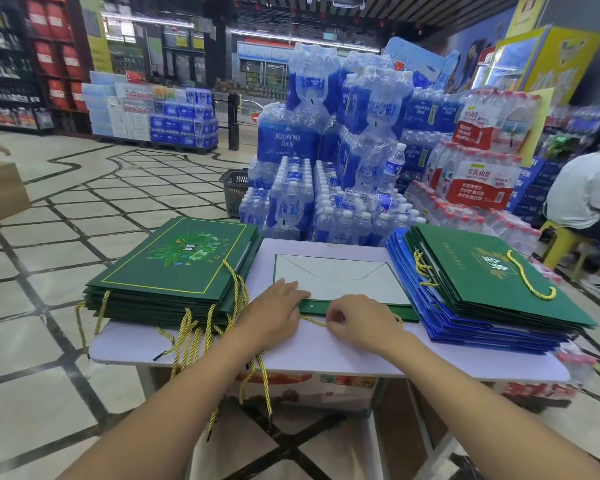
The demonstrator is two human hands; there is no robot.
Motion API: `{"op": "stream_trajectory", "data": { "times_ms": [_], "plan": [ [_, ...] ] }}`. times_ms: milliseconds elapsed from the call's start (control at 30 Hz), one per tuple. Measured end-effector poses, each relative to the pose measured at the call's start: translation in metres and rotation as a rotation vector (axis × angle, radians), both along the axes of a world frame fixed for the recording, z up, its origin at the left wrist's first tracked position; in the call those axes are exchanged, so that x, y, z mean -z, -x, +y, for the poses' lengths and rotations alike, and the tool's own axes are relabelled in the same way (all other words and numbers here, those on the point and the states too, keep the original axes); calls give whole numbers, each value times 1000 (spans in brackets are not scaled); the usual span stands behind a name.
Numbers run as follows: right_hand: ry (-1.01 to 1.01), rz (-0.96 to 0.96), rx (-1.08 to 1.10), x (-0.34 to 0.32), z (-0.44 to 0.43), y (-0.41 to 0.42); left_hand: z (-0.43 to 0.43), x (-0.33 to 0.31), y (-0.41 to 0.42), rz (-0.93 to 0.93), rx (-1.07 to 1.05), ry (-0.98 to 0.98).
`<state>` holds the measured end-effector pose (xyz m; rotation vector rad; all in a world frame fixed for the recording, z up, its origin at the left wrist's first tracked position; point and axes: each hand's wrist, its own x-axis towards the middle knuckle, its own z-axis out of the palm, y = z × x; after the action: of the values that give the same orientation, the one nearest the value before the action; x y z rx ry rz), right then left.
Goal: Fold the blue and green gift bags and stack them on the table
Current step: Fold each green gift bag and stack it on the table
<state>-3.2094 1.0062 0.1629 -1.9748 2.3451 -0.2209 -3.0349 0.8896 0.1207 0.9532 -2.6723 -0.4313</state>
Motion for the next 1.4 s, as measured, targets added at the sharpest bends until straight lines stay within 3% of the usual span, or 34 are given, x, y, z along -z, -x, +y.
{"op": "stream_trajectory", "data": {
  "times_ms": [100, 167, 333, 467, 767, 900, 967, 1400],
  "plan": [
    [-239, 129, 74, -20, 4, 12, 1, 2, 0, 27, -21, 7],
    [-297, 197, 97, -25, 5, 19, 2, 3, 0, 35, -34, 9],
    [-50, 16, -72, -8, -2, 7, 4, 2, 0, 22, -49, 10],
    [66, 51, -61, 5, -6, 3, 7, 1, -1, 2, -56, 18],
    [-41, 112, -148, -1, -5, 7, 6, 3, -2, 11, -50, 32],
    [119, -265, -131, -9, -18, 14, 6, 3, -2, 22, -49, 31],
    [152, -348, -134, -8, -28, 18, 7, 3, -2, 22, -45, 30],
    [-37, -214, -204, -12, -58, 19, 6, 3, -2, 2, -30, 37]
  ]
}}
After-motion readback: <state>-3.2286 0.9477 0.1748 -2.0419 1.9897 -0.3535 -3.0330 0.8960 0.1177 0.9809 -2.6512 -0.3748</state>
